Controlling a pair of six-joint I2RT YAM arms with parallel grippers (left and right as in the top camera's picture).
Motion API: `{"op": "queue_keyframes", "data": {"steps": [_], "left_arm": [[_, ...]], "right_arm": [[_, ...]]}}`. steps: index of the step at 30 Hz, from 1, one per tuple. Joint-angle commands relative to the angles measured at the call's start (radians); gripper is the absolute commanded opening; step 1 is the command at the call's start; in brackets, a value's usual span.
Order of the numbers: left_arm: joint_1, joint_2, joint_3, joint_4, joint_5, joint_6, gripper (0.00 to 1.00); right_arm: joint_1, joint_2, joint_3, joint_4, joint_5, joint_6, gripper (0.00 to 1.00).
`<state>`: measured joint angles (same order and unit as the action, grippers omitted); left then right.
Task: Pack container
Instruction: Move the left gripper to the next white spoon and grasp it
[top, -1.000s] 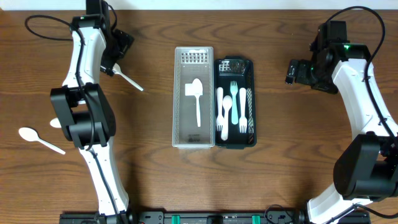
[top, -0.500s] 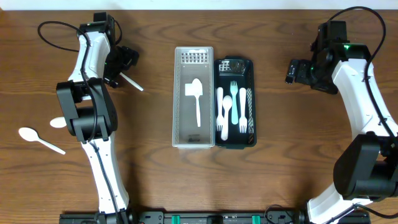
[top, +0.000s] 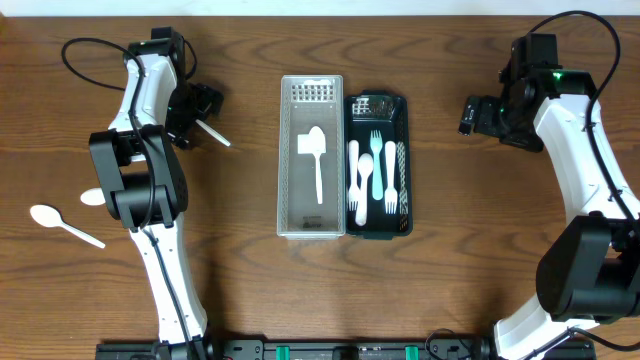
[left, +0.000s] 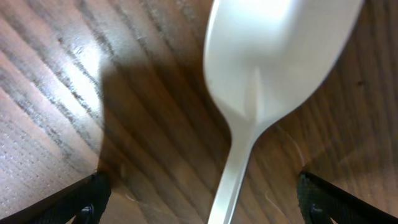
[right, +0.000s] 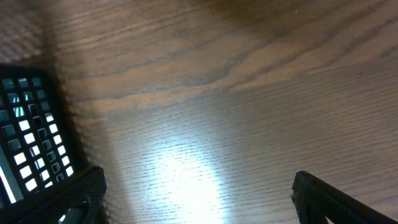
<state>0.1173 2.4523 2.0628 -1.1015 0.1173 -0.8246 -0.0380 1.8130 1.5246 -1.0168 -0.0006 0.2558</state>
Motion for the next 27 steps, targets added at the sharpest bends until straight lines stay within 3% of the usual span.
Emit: {"op": "queue_keyframes", "data": {"steps": [1,5,8,13,19,21,27], "left_arm": [[0.008,0.012,-0.028,-0.006,-0.013,-0.024,0.98],[0.008,0.012,-0.028,-0.021,-0.038,-0.027,1.0],[0.009,0.012,-0.028,-0.023,-0.04,-0.026,0.87],[0.008,0.012,-0.028,-0.02,-0.039,-0.026,0.81],[0.008,0.012,-0.028,-0.015,-0.039,-0.026,0.54],[0.008,0.012,-0.028,-0.015,-0.039,-0.026,0.4],[0.009,0.012,-0.028,-0.008,-0.039,-0.026,0.25]], "right_arm": [[0.0,0.005,-0.003,-0.004,0.004,0.013,0.99],[0.0,0.005,-0.003,-0.009,0.004,0.013,0.99],[0.0,0.005,-0.003,-0.016,0.004,0.013,0.99],[0.0,0.005,-0.003,-0.023,0.004,0.013,0.99],[0.0,0.005,-0.003,-0.023,0.004,0.013,0.99],[0.0,0.005,-0.003,-0.024,0.004,0.013,0.99],[0.0,0.005,-0.003,-0.023,0.004,0.013,0.99]]}}
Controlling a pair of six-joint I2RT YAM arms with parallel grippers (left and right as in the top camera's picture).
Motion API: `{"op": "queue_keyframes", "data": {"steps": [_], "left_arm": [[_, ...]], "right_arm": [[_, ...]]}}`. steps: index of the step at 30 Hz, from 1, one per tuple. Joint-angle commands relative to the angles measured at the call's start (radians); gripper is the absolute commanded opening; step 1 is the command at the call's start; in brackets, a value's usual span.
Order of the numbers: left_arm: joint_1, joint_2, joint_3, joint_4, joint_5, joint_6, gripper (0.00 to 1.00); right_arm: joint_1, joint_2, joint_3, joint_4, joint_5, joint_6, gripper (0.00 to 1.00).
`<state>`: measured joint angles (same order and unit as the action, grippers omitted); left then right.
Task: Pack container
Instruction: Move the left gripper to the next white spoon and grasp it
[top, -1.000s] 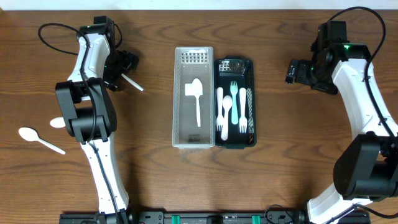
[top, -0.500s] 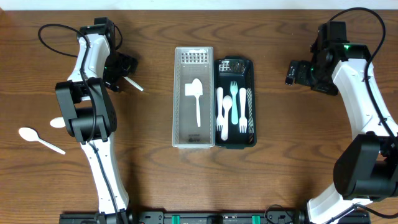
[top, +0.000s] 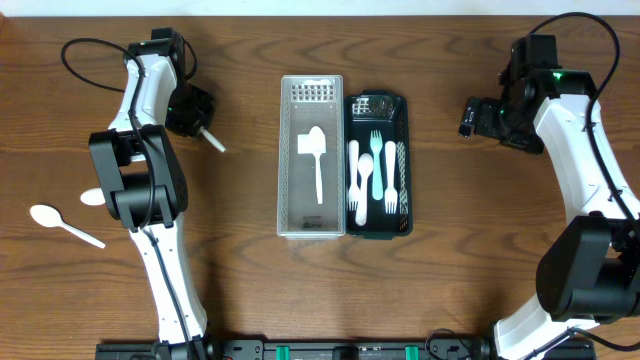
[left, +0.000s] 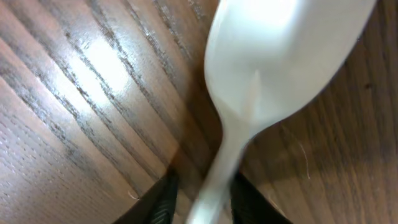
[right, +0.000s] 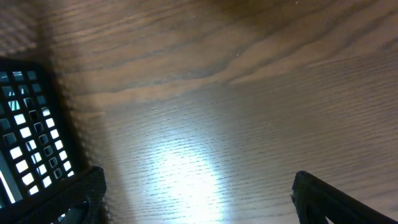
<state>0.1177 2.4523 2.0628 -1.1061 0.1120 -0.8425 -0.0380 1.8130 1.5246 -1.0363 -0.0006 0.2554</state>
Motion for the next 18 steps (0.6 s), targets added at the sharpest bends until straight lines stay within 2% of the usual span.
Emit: {"op": "queue_keyframes", "data": {"steps": [1,8,10,13,18], "left_arm": [[0.008,0.012,-0.028,-0.002,-0.034,-0.008,0.25],[0.008,0.012,-0.028,0.005,-0.034,-0.008,0.24],[0.008,0.012,-0.028,0.006,-0.034,-0.008,0.22],[0.008,0.012,-0.028,0.007,-0.034,-0.008,0.12],[0.008,0.011,-0.028,0.007,-0.034,-0.008,0.08]], "right_arm": [[0.0,0.005,-0.003,-0.004,0.004,0.013,0.99],[0.0,0.005,-0.003,-0.003,0.004,0.013,0.99],[-0.001,0.005,-0.003,-0.003,0.004,0.012,0.99],[-0.001,0.005,-0.003,-0.003,0.004,0.01,0.99],[-0.001,0.005,-0.003,-0.004,0.004,0.009,0.99]]}}
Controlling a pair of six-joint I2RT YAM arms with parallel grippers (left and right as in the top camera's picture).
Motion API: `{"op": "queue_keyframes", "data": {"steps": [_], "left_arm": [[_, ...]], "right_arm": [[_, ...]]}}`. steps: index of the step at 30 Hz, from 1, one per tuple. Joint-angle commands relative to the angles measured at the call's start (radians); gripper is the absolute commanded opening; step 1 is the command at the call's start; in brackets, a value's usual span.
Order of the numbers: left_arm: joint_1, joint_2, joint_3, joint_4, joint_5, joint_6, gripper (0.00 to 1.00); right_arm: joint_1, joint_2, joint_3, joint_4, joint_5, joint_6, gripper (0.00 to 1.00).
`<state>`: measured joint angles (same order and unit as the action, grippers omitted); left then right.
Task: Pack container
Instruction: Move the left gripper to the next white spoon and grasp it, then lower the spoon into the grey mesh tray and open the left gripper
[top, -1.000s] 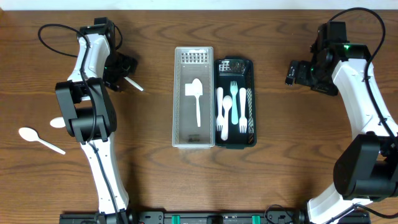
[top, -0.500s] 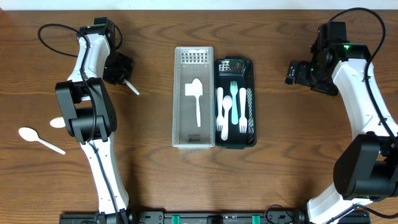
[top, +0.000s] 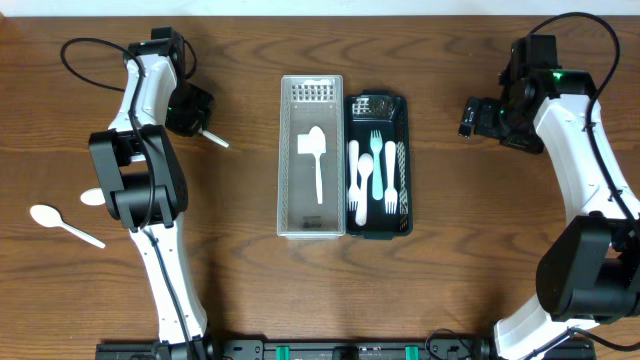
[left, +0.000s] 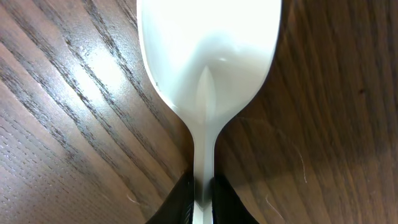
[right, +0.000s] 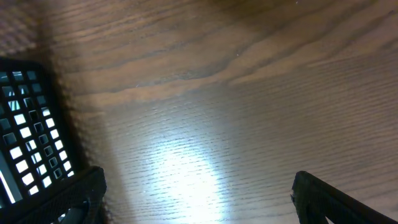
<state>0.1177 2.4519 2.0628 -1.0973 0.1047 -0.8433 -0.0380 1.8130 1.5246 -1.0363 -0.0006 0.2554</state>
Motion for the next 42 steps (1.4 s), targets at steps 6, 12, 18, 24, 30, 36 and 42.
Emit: {"op": "queue_keyframes", "data": {"steps": [6,12,18,24,30,36,42], "left_arm": [[0.007,-0.005,-0.024,-0.023,-0.026,-0.007,0.06],[-0.021,-0.089,-0.005,-0.08,-0.026,0.065,0.06],[-0.113,-0.278,-0.005,-0.143,-0.072,0.15,0.06],[-0.294,-0.492,-0.005,-0.149,-0.179,0.298,0.06],[-0.517,-0.542,-0.011,-0.19,-0.208,0.528,0.06],[-0.622,-0.499,-0.144,-0.18,-0.229,0.548,0.06],[-0.652,-0.495,-0.338,-0.065,-0.217,0.547,0.06]], "right_arm": [[-0.001,0.005,-0.003,-0.004,0.004,0.008,0.99],[-0.001,0.005,-0.003,-0.001,0.004,-0.01,0.99],[-0.001,0.005,-0.003,0.005,0.004,-0.027,0.99],[-0.001,0.005,-0.003,0.002,0.004,-0.055,0.99],[-0.001,0.005,-0.003,-0.002,0.003,-0.071,0.99],[-0.001,0.005,-0.003,-0.011,0.003,-0.07,0.99],[-0.001,0.005,-0.003,-0.012,0.002,-0.07,0.99]]}}
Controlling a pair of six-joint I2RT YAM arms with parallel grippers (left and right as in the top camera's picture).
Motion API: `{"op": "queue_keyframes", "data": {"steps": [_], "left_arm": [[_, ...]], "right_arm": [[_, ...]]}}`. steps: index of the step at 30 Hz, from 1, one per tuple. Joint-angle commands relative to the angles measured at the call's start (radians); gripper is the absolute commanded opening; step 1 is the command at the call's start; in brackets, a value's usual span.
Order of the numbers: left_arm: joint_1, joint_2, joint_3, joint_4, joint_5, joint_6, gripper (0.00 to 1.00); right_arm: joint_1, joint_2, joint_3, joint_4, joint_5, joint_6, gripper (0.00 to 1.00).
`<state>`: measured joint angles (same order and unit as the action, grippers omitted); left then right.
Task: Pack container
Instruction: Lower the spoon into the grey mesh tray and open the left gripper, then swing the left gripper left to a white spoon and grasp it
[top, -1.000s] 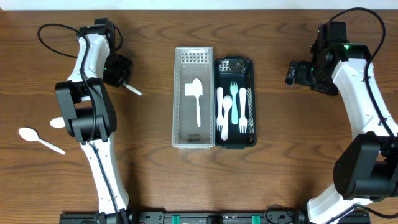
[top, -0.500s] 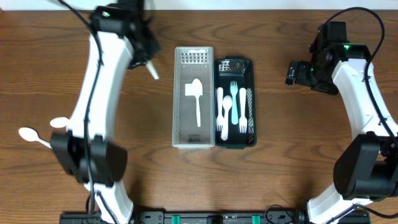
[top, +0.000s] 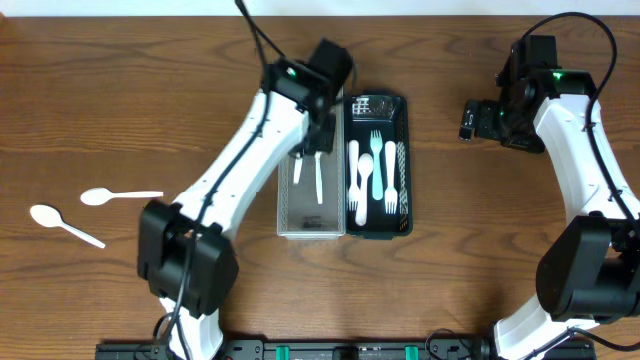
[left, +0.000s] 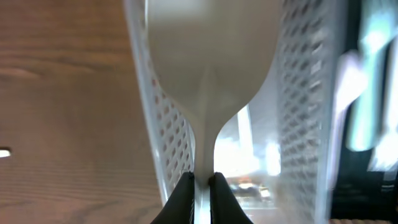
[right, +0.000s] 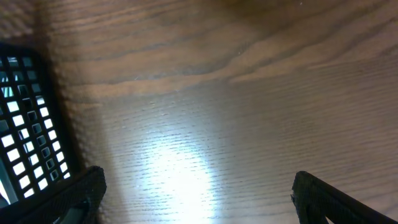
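Note:
My left gripper (left: 200, 190) is shut on the handle of a white spoon (left: 208, 43). In the overhead view the left gripper (top: 318, 135) reaches over the far half of the clear container (top: 311, 225), and the spoon's bowl hangs above the container's left wall (left: 163, 130). Another white spoon (top: 318, 178) lies inside the clear container. The black container (top: 377, 228) beside it holds several white and teal forks and spoons. My right gripper (right: 199, 202) is open over bare wood, right of the black container (right: 25, 124).
Two more white spoons lie on the table at the far left, one (top: 120, 196) level and one (top: 65, 226) slanted. The right arm (top: 570, 150) runs along the table's right side.
The left gripper, shut on the spoon near the table's far left, now holds it over the clear container. The right gripper stays open in place.
At first the left gripper stood open around a spoon's handle on the table at the far left. Then its fingers were nearly shut on the handle, then fully shut. Now the spoon is held over the clear container. The right arm stayed still.

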<state>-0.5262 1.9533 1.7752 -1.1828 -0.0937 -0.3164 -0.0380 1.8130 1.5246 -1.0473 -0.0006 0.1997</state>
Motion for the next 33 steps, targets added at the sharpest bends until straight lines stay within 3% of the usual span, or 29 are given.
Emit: {"op": "queue_keyframes", "data": {"steps": [1,5,6,8,11,12,16,21,28,33], "left_arm": [[-0.011,0.003,-0.072,0.036,-0.018,0.021,0.06],[-0.017,0.003,-0.093,0.049,-0.02,0.021,0.07],[-0.016,0.0,-0.088,0.048,-0.02,0.022,0.14],[-0.016,-0.006,-0.077,0.047,-0.021,0.035,0.53],[-0.016,-0.032,-0.055,0.048,-0.046,0.039,0.88],[-0.016,-0.044,-0.047,0.048,-0.061,0.04,0.92],[-0.007,-0.114,-0.008,0.027,-0.147,0.055,0.97],[0.112,-0.285,-0.005,-0.022,-0.295,-0.126,0.98],[0.541,-0.484,-0.006,-0.111,-0.282,-0.357,0.98],[0.844,-0.462,-0.061,-0.111,-0.086,-0.406,0.98]], "right_arm": [[-0.001,0.005,-0.003,-0.001,0.002,-0.014,0.99],[-0.001,0.005,-0.003,-0.002,-0.004,-0.014,0.99],[-0.001,0.005,-0.003,-0.002,-0.004,-0.014,0.99],[-0.001,0.005,-0.003,-0.004,-0.004,-0.014,0.99],[-0.001,0.005,-0.003,-0.006,-0.004,-0.014,0.99],[-0.001,0.005,-0.003,-0.007,-0.004,-0.015,0.99],[-0.001,0.005,-0.003,-0.008,-0.004,-0.023,0.99],[-0.002,0.005,-0.003,-0.008,-0.003,-0.041,0.99],[-0.001,0.005,-0.003,-0.008,-0.003,-0.06,0.99],[-0.001,0.005,-0.003,-0.008,-0.003,-0.06,0.99]]}}
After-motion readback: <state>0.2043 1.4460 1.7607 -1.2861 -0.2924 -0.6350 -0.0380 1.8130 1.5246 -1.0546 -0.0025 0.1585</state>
